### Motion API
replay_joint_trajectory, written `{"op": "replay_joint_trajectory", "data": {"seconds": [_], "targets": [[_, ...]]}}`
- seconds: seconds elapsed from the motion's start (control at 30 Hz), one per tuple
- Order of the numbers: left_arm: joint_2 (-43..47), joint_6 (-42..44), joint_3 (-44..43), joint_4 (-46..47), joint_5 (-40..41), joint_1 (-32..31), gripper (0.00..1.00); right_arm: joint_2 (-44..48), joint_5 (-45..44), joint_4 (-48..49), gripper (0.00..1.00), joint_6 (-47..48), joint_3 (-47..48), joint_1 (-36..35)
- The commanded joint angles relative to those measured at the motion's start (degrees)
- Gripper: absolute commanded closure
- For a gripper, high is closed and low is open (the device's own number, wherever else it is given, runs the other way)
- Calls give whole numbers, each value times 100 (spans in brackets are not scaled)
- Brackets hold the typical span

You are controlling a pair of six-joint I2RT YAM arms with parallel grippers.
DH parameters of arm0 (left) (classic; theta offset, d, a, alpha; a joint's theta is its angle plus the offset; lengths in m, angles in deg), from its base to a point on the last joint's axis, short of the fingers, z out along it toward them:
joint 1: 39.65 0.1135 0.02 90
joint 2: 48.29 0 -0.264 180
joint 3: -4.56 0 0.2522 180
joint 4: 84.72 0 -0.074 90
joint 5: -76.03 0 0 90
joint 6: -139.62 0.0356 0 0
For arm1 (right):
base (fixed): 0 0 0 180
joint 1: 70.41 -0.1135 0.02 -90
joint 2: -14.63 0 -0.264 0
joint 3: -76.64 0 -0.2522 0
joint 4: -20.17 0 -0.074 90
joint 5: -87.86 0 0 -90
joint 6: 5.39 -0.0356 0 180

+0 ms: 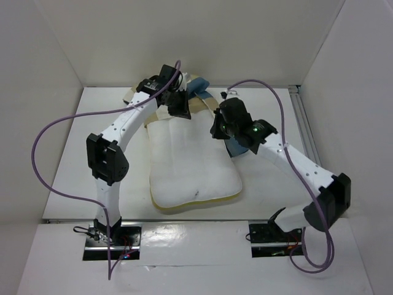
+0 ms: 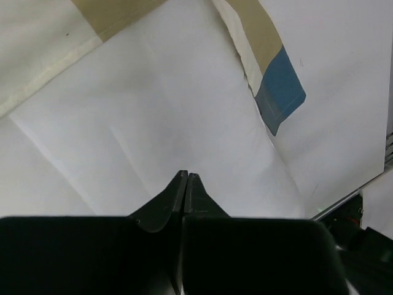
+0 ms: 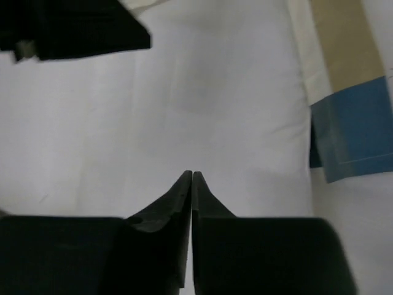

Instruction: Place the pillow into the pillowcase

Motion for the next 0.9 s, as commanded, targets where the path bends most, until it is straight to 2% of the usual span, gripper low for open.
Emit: {"op": "replay_joint_trajectory", "data": {"seconds": [0.0,0.07,0.1,0.17,0.2,0.23,0.37,0.4,0.47,0.5,0.6,0.63,0.67,0.73,0.87], "targets": [[317,-126,214,16,215,-14,92,-790,-598,-538,98,146,378,368],[554,-205,407,16,408,-14,90,-1045,-598,-538,98,242,465,519],[650,-206,504,16,583,46,81,-1246,-598,-451,97,295,519,606],[1002,-346,899,130,585,152,61,-1414,-442,-311,55,391,589,747],[1107,-347,1057,270,585,292,43,-1598,-371,-232,40,471,668,913],[1195,-347,1198,323,585,354,39,-1713,-370,-231,33,471,755,984],[1573,-505,2170,464,691,705,39,-2346,-300,-493,31,717,1458,1170],[1827,-600,2436,560,621,1020,41,-2503,-100,-573,30,770,1755,1170],[2118,-811,3006,1006,218,1434,41,-2566,34,-635,25,997,1925,1056],[2250,-908,3610,1192,51,1897,41,-2567,-18,-713,19,999,2030,942],[2541,-1242,4640,1955,-635,2445,39,-2619,182,-995,12,1113,2136,871],[2541,-1304,4853,2176,-1150,2725,39,-2619,271,-1048,10,1113,2136,801],[2541,-1487,5038,2361,-1364,2832,39,-2619,272,-1153,7,1165,2136,722],[2454,-1638,5469,2871,-1716,2982,39,-2619,272,-1311,6,1166,2075,669],[2164,-1875,5751,3330,-2096,2912,38,-2567,649,-1382,6,1166,2004,503]]}}
